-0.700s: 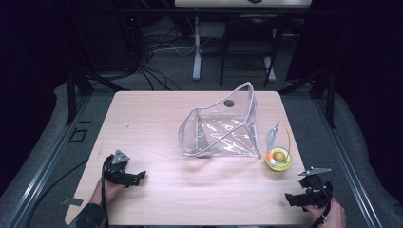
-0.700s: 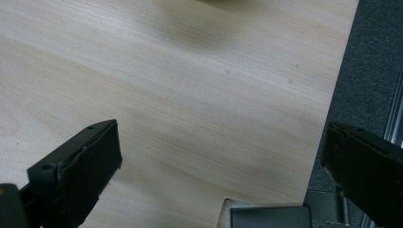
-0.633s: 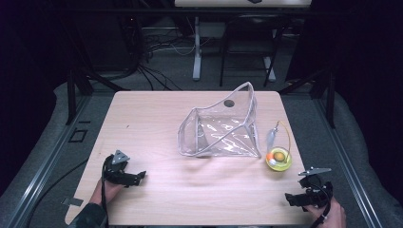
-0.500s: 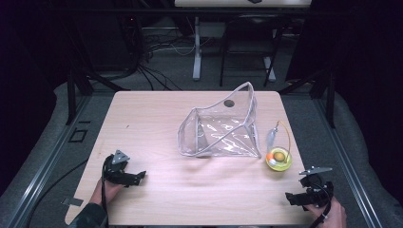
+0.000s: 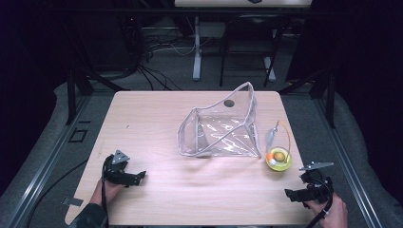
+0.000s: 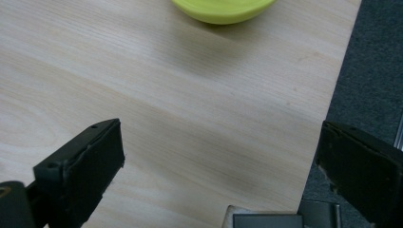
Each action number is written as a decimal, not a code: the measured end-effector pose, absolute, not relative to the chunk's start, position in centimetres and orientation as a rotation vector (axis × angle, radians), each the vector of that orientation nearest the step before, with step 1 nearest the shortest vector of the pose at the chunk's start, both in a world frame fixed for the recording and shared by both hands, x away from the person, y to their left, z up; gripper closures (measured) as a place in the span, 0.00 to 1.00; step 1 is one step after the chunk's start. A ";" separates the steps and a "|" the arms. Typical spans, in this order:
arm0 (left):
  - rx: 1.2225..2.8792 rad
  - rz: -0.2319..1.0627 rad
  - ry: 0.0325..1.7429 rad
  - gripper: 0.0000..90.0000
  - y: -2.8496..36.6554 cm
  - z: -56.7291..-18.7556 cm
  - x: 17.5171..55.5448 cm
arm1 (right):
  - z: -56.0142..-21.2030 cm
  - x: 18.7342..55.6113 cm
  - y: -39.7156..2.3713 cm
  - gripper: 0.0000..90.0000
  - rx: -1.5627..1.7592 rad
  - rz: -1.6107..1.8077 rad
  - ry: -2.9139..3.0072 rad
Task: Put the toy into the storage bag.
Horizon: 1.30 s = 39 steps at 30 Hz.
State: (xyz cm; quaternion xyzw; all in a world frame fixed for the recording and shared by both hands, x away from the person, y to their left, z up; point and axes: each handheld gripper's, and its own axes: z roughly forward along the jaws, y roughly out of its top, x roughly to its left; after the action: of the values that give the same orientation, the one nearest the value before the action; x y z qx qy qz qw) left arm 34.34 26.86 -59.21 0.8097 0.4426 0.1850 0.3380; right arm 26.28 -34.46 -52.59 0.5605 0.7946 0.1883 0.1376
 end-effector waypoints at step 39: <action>2.095 0.491 1.171 0.00 26.8 -59.3 34.2 | -45.1 32.4 -31.8 0.00 1.511 0.669 2.312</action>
State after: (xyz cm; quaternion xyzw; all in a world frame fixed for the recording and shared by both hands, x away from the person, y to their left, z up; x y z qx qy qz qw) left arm 34.17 26.77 -59.26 0.8045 0.4497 0.1884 0.3391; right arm 32.42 -31.81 -45.09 0.5257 0.8044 0.2327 0.1496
